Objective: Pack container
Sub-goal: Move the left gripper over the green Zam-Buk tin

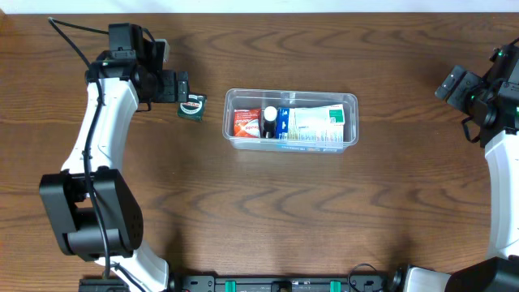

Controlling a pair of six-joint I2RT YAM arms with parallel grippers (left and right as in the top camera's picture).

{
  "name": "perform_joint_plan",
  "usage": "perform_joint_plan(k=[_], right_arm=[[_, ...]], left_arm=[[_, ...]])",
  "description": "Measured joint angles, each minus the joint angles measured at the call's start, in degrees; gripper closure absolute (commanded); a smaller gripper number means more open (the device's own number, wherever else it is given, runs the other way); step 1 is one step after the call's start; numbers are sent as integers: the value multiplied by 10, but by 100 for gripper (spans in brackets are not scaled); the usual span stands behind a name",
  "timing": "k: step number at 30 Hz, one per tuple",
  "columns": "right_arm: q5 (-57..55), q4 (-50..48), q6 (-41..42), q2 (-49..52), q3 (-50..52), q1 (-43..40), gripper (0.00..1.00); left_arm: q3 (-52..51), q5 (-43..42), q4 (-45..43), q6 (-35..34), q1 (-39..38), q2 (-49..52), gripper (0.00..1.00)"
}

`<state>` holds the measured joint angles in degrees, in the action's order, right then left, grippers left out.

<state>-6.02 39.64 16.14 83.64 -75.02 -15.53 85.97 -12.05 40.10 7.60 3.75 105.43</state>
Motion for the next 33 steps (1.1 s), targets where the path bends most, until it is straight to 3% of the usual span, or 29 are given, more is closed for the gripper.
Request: perform_joint_plan(k=[16,33], right_arm=[[0,0,0,0,0,0,1],[0,0,0,0,0,0,1]], left_arm=[[0,0,-3,23,-21,98,2],[0,0,-7,28,-27,103,2]])
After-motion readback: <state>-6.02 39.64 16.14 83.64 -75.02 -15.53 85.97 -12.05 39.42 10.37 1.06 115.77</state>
